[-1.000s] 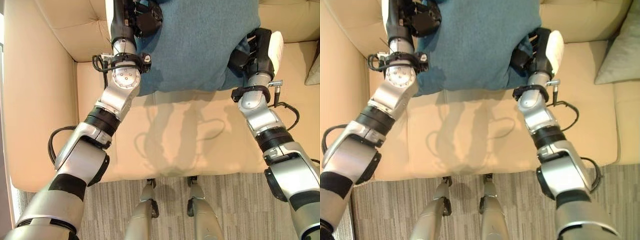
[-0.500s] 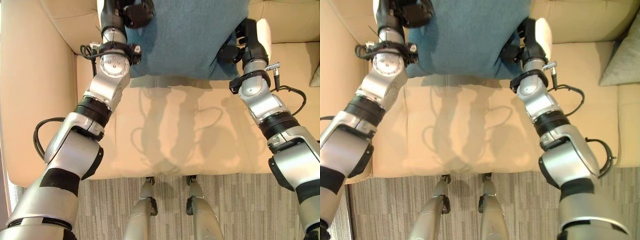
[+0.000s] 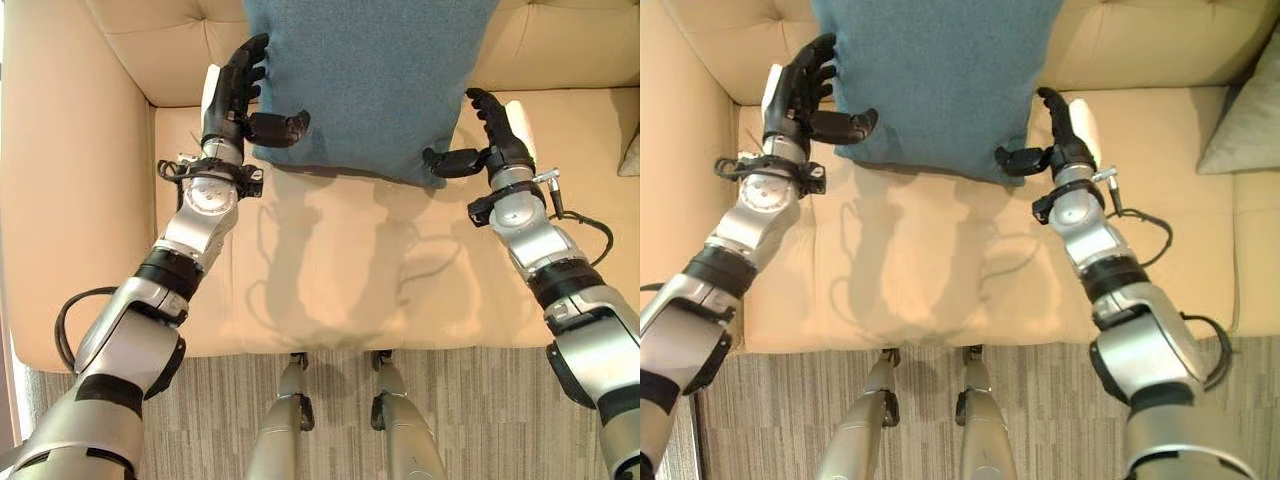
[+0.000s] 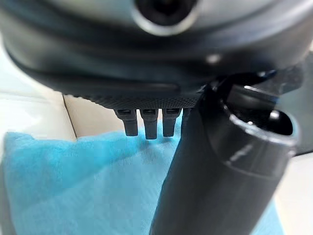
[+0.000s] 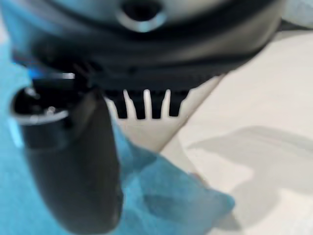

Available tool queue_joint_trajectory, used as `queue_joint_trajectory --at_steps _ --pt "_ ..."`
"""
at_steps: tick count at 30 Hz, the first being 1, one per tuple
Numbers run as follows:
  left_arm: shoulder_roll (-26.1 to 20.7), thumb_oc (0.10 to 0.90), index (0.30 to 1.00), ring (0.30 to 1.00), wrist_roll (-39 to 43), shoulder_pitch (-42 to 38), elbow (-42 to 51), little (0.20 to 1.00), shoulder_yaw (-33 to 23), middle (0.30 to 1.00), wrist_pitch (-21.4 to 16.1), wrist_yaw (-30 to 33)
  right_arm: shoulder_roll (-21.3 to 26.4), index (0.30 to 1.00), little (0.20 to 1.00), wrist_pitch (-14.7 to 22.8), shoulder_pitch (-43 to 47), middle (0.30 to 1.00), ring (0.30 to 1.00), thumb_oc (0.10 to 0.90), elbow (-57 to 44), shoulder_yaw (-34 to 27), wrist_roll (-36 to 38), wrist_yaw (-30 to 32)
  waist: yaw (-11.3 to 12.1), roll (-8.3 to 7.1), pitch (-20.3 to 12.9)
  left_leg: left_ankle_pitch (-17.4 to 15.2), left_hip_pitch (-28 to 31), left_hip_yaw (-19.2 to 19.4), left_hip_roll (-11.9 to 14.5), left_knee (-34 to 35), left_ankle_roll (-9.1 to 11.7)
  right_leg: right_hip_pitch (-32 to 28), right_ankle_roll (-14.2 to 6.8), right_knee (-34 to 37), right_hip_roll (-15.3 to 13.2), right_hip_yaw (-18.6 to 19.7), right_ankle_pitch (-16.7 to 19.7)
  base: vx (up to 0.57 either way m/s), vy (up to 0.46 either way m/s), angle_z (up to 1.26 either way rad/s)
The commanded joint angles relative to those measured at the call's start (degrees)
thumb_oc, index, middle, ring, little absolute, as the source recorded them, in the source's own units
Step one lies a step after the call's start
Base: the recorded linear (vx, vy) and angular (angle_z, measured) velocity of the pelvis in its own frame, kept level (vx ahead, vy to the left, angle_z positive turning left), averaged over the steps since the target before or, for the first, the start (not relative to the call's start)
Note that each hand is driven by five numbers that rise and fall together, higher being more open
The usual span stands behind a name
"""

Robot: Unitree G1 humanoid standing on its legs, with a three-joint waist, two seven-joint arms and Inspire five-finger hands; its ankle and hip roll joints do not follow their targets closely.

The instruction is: Pick up all the scattered cushions and arrange them neatly on the sofa.

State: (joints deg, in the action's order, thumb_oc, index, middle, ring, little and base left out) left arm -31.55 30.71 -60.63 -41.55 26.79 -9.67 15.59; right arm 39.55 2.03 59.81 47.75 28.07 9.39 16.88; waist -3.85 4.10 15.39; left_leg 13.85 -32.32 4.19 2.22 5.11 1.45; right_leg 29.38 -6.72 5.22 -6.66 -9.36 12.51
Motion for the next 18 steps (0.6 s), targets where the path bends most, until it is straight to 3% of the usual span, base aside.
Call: queue_joint_trajectory --at_steps 1,4,8,13,18 --pt "-2.8 0.8 0.9 0.9 -1.6 1.4 2.9 0.9 -3.7 0.9 -5.1 0.1 3.5 0.9 0.9 5.1 -2.1 0.9 0.9 0.8 -4.6 -4.9 -0.2 1.2 1.7 -3.3 -6.2 -6.6 4.4 0.4 0.3 -0.1 6.2 -1.8 -3.9 -0.2 0.2 0.6 -5.2 0.0 0.0 0.0" --pt "-3.9 0.8 0.9 0.9 -1.6 5.4 5.3 0.9 -5.8 0.9 -5.0 -0.5 4.2 0.9 0.9 5.2 -7.1 0.9 0.9 0.8 -7.2 -7.9 -0.6 1.0 1.6 -3.46 -6.8 -7.0 5.8 0.7 0.4 -0.1 6.1 -3.1 -3.8 -0.2 0.1 0.5 -5.5 0.01 0.003 0.01" --pt "-5.1 0.8 0.9 0.9 -2.4 16.5 11.5 0.9 -10.7 0.9 -4.7 -2.1 3.7 0.9 0.9 5.8 -19.1 0.9 0.9 0.8 -14.2 -14.8 -0.5 -0.6 1.1 -3.64 -7.9 -7.6 8.5 1.1 0.6 -0.1 5.9 -6.0 -3.8 -0.2 -0.1 0.3 -6.1 0.02 0.008 0.03" --pt "-2.1 0.8 0.9 0.9 -8.5 42.8 21.8 0.9 -18.3 0.9 -3.6 -7.3 -0.8 0.9 0.9 6.6 -41.1 0.9 0.9 0.8 -20.5 -23.3 -2.2 -6.3 0.8 -4.3 -9.8 -9.3 15.3 1.6 1.0 -0.1 5.3 -13.2 -3.5 -0.2 -0.3 -0.4 -7.8 0.07 -0.018 -0.03" --pt "1.5 0.8 0.9 0.9 -12.0 56.2 21.7 0.9 -23.0 0.9 -2.2 -10.0 -4.8 0.9 0.9 6.2 -51.4 0.9 0.9 0.8 -21.1 -27.1 -4.8 -8.9 0.9 -4.37 -11.3 -10.2 19.8 1.9 1.0 -0.1 4.6 -17.6 -3.4 -0.2 -0.3 -0.8 -8.5 0.06 -0.007 -0.03"
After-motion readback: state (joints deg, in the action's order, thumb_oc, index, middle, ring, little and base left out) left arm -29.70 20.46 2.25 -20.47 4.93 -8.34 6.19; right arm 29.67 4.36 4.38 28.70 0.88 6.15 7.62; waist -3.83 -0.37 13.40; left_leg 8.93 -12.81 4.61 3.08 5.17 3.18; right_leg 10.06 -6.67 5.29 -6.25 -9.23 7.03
